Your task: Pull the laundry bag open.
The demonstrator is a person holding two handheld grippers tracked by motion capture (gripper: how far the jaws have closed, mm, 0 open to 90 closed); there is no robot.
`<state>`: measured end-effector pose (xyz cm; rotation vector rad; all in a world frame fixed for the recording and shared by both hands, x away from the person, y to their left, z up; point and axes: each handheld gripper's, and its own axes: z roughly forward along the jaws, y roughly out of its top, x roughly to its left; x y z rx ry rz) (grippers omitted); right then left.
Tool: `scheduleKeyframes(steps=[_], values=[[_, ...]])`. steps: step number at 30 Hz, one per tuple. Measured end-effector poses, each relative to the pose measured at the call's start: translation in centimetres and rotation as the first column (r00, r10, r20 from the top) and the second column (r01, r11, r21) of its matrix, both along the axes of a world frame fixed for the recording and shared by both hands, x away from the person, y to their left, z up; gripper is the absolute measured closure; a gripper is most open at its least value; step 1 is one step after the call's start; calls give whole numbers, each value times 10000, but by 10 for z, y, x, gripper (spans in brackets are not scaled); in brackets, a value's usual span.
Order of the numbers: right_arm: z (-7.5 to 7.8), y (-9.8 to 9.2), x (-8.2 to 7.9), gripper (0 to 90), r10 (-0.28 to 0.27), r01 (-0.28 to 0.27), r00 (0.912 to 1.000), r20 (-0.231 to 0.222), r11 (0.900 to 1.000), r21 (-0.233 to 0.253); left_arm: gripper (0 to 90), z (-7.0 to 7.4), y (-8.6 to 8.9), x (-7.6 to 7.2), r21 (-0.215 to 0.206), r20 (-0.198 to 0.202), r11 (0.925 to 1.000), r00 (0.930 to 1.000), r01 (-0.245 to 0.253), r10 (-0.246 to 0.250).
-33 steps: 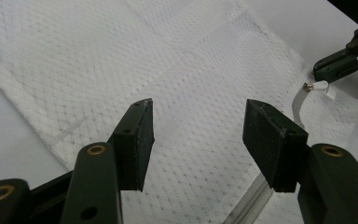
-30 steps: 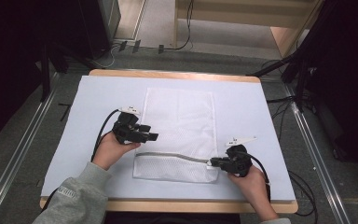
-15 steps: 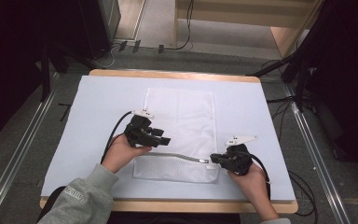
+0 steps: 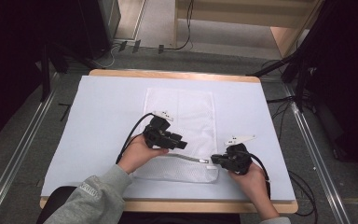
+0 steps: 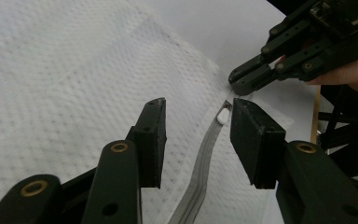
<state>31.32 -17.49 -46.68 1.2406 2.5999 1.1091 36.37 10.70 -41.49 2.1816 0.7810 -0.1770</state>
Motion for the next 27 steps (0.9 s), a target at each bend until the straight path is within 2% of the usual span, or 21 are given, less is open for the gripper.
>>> scheduleKeyframes(steps=[3,7,12,14,20,22,27], values=[[-2,2,0,873,92,-90,9998,168,9998,-153,621,-4,-10,-4,93,-56,9996,9997,253,-253],[-4,2,0,875,44,-42,9998,170,10000,-72,654,-10,-21,-7,192,-158,9987,9988,467,-464],[-4,2,0,880,0,0,9998,185,10000,-27,754,-15,-30,-14,-21,-74,9983,9983,582,-582],[-4,3,0,881,-18,19,9998,186,10000,-30,778,-18,-35,-15,82,-171,9982,9981,586,-585],[-4,3,-1,880,-55,57,9997,237,10000,-62,802,-30,-44,-13,304,-512,9974,9967,651,-635],[-4,3,-1,881,-57,58,9997,247,10000,-56,805,-34,-48,-13,249,-695,9980,9959,589,-571],[-5,3,-2,880,-48,51,9993,366,10000,-75,802,-43,-55,-13,617,-696,9962,9960,607,-564]])
